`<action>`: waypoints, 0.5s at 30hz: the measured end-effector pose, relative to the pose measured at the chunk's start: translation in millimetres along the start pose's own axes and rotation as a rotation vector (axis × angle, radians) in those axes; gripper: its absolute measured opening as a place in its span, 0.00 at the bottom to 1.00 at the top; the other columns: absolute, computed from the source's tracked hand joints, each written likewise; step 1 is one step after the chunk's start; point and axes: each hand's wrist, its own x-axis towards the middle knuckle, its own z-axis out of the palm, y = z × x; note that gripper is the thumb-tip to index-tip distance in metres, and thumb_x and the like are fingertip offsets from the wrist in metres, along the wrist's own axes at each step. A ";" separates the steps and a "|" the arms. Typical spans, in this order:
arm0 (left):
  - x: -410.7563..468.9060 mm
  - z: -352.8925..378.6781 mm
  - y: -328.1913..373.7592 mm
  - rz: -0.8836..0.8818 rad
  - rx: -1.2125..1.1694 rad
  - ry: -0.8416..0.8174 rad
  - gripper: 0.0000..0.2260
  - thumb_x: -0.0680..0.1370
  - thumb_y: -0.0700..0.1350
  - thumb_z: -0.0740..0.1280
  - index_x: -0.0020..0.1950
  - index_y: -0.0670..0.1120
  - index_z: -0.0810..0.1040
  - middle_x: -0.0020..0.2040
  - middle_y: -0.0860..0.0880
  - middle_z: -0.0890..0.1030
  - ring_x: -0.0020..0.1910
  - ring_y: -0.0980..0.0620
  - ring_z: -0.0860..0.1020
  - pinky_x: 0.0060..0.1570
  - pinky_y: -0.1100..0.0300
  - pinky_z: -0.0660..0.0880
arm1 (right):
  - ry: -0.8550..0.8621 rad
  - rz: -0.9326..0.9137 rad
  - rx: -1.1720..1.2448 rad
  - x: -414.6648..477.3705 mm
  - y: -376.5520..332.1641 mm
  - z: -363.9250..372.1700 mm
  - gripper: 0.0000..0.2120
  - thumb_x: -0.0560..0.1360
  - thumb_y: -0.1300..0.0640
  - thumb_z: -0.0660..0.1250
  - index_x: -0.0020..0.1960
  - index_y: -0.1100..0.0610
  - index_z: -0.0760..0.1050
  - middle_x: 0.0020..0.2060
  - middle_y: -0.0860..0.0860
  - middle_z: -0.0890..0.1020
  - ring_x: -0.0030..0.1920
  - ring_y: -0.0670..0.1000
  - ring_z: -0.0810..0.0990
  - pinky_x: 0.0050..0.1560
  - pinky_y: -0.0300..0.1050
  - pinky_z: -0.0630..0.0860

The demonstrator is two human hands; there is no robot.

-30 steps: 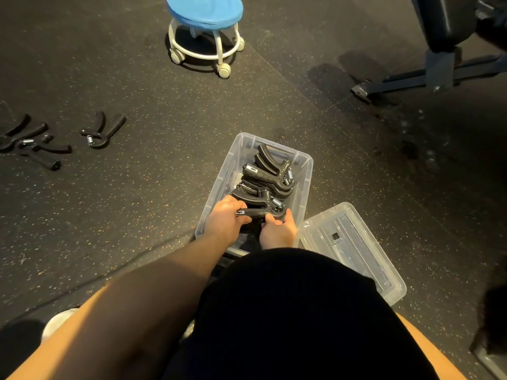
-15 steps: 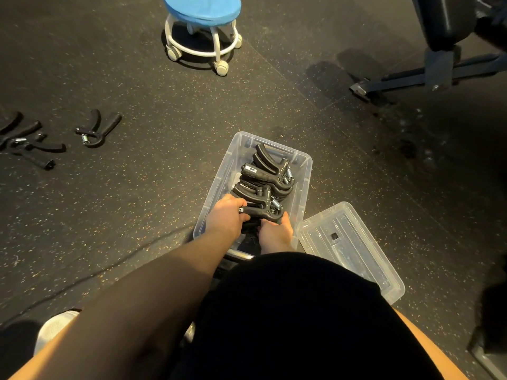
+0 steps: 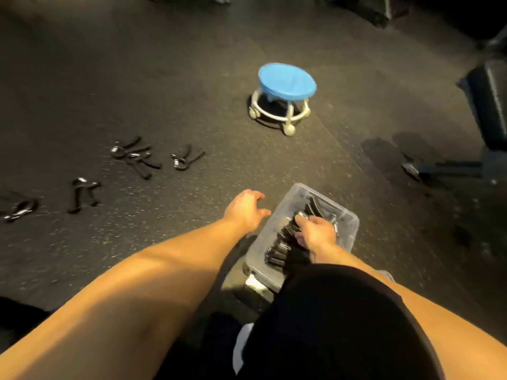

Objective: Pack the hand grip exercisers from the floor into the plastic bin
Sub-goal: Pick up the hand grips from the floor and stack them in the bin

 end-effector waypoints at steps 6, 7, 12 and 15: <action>-10.1 -102.7 -77.9 -0.241 -0.071 0.130 0.23 0.76 0.51 0.73 0.68 0.43 0.76 0.65 0.44 0.79 0.64 0.44 0.77 0.63 0.54 0.73 | -0.572 -0.230 -0.340 -70.6 -114.7 81.9 0.07 0.77 0.62 0.71 0.44 0.56 0.74 0.35 0.56 0.75 0.31 0.51 0.74 0.32 0.40 0.76; -11.6 -116.3 -93.1 -0.281 -0.082 0.144 0.22 0.76 0.51 0.73 0.67 0.44 0.77 0.64 0.44 0.80 0.63 0.44 0.78 0.62 0.55 0.73 | -0.644 -0.260 -0.430 -79.7 -126.8 99.6 0.06 0.77 0.62 0.71 0.46 0.56 0.74 0.36 0.57 0.76 0.31 0.51 0.75 0.33 0.40 0.76; -3.6 -156.9 -175.1 -0.468 -0.167 0.197 0.19 0.76 0.51 0.73 0.64 0.43 0.78 0.61 0.44 0.81 0.60 0.44 0.78 0.57 0.55 0.74 | -0.772 -0.365 -0.713 -90.3 -152.4 204.7 0.04 0.79 0.64 0.68 0.47 0.58 0.74 0.37 0.57 0.79 0.32 0.52 0.76 0.33 0.40 0.75; 13.0 -168.6 -224.0 -0.556 -0.201 0.205 0.17 0.77 0.49 0.72 0.62 0.41 0.79 0.59 0.42 0.81 0.59 0.42 0.79 0.58 0.54 0.74 | -0.781 -0.384 -0.785 -69.8 -142.9 284.3 0.09 0.79 0.64 0.68 0.42 0.55 0.72 0.37 0.57 0.78 0.31 0.51 0.75 0.33 0.41 0.75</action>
